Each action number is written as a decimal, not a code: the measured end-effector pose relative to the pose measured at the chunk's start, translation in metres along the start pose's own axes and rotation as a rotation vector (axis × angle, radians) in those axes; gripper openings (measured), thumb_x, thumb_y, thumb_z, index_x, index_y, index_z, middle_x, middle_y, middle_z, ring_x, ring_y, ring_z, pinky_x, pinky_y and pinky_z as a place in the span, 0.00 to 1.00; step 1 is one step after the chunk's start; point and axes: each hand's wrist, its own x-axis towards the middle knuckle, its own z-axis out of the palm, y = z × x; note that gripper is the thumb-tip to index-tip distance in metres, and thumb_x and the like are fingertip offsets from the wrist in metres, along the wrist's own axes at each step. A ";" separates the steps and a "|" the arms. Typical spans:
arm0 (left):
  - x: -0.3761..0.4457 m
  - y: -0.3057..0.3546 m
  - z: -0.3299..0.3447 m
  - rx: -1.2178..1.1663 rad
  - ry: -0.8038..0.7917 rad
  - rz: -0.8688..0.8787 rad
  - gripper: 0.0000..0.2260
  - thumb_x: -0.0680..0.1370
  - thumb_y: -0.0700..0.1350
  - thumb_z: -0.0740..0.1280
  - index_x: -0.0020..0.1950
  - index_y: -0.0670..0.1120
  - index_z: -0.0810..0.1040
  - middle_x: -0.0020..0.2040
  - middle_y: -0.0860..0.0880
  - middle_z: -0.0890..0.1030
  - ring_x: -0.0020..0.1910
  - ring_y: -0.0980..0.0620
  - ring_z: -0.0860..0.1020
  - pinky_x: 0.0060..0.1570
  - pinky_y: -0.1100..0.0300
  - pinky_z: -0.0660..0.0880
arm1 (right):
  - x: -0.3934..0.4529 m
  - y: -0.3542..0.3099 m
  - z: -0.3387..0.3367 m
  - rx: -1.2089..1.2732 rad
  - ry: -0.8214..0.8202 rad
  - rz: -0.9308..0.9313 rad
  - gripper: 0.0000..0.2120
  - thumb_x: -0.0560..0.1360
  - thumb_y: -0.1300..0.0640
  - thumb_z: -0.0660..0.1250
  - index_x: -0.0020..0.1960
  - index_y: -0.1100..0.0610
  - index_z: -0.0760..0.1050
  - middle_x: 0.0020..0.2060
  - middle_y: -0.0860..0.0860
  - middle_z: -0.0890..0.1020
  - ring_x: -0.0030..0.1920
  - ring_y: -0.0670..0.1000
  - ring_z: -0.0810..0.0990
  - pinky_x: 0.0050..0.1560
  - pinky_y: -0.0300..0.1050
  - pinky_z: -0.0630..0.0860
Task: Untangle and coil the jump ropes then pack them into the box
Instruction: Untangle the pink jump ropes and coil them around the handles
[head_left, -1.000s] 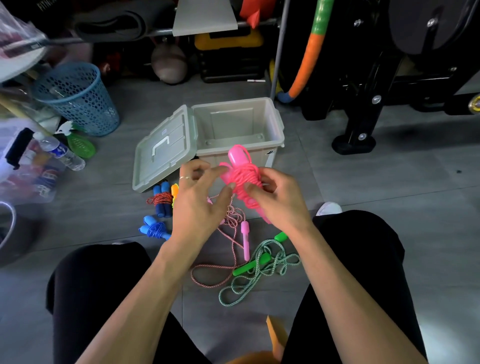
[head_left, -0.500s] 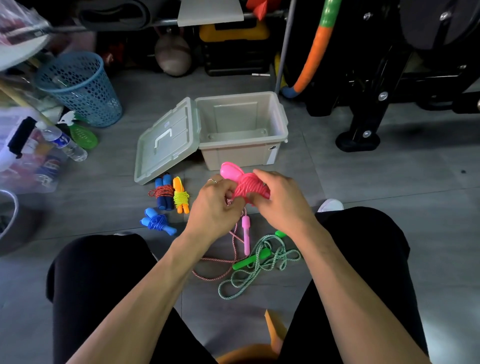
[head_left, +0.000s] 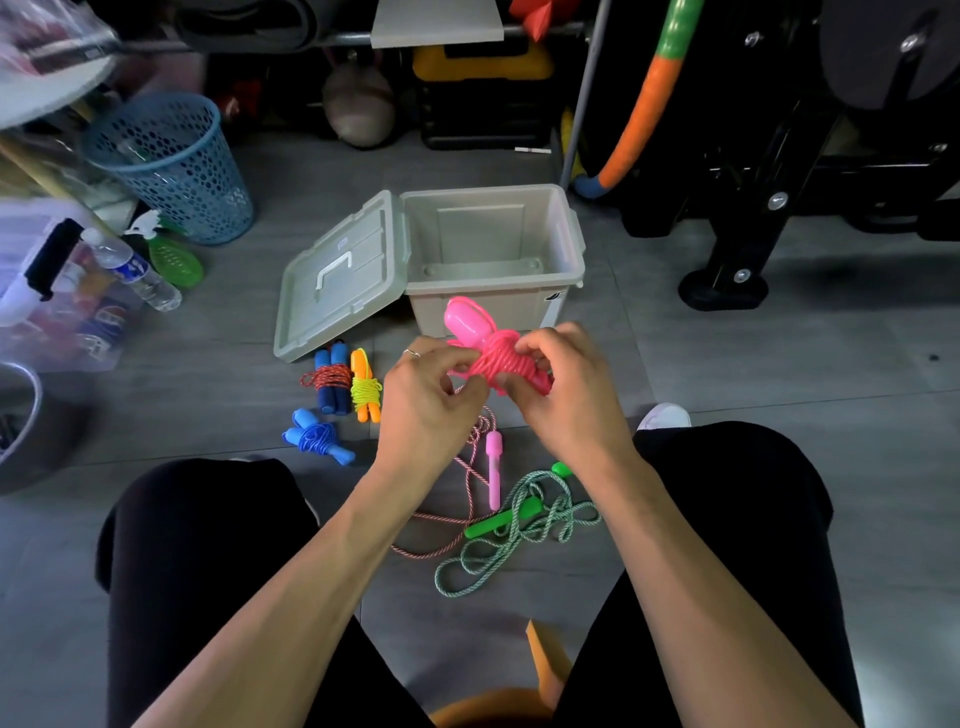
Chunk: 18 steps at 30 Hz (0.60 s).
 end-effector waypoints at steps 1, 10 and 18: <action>0.000 0.000 0.001 0.025 0.003 0.004 0.10 0.71 0.37 0.70 0.47 0.49 0.85 0.36 0.57 0.74 0.32 0.61 0.71 0.33 0.73 0.63 | 0.000 -0.001 0.001 -0.009 0.002 -0.004 0.14 0.68 0.57 0.77 0.50 0.56 0.77 0.47 0.51 0.74 0.45 0.53 0.79 0.46 0.53 0.78; 0.011 -0.010 -0.001 -0.074 -0.227 -0.186 0.08 0.75 0.34 0.65 0.39 0.43 0.82 0.31 0.47 0.71 0.33 0.57 0.66 0.31 0.67 0.64 | 0.000 -0.005 0.008 -0.030 0.004 -0.040 0.11 0.67 0.61 0.76 0.49 0.56 0.80 0.46 0.50 0.75 0.45 0.52 0.79 0.46 0.47 0.77; 0.007 -0.007 -0.003 -0.321 -0.320 -0.339 0.12 0.75 0.31 0.66 0.40 0.47 0.83 0.37 0.41 0.75 0.39 0.49 0.69 0.42 0.59 0.65 | -0.001 -0.003 0.005 -0.045 0.025 -0.084 0.04 0.68 0.61 0.74 0.41 0.54 0.81 0.46 0.49 0.78 0.40 0.50 0.80 0.42 0.50 0.79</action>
